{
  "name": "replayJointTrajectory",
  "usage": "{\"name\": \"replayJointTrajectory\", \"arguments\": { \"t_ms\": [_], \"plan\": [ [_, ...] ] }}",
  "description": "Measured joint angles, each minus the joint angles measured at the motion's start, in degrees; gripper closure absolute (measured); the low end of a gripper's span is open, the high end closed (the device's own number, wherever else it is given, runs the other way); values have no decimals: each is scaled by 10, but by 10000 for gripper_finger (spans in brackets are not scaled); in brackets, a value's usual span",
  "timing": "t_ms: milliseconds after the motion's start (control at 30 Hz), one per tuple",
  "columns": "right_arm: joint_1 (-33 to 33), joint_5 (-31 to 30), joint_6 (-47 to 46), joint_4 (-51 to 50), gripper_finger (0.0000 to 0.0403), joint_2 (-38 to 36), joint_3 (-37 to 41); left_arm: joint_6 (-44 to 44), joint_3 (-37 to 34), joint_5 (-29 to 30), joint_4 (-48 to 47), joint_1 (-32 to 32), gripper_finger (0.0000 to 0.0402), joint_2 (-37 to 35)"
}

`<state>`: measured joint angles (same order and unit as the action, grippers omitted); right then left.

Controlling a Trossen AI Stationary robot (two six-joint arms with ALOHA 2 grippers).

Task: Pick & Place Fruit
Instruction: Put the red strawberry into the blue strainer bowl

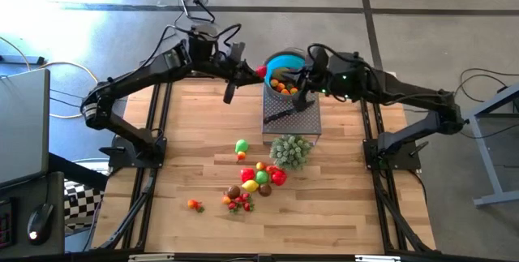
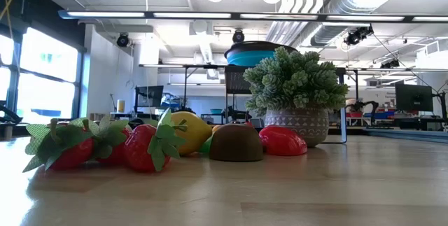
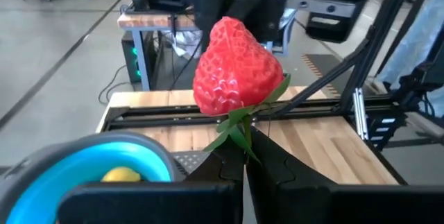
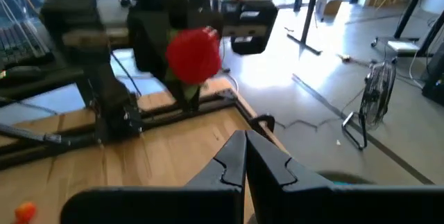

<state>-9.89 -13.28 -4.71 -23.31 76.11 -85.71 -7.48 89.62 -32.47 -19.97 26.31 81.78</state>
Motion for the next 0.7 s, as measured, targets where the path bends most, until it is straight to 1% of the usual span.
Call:
{"name": "replayJointTrajectory", "arguments": {
  "t_ms": [167,300,467,567,700],
  "plan": [
    [0,0,25,63,401,1,0,7,0,1,-1,0,401,-3],
    [0,-2,34,119,401,1,0,7,0,15,6,0,401,-3],
    [0,-2,19,114,398,1,0,2,0,26,21,0,401,-3],
    [0,-1,16,107,377,1,0,2,0,26,26,0,401,-3],
    [0,0,15,111,320,1,0,2,0,26,31,0,401,-3]
  ]
}}
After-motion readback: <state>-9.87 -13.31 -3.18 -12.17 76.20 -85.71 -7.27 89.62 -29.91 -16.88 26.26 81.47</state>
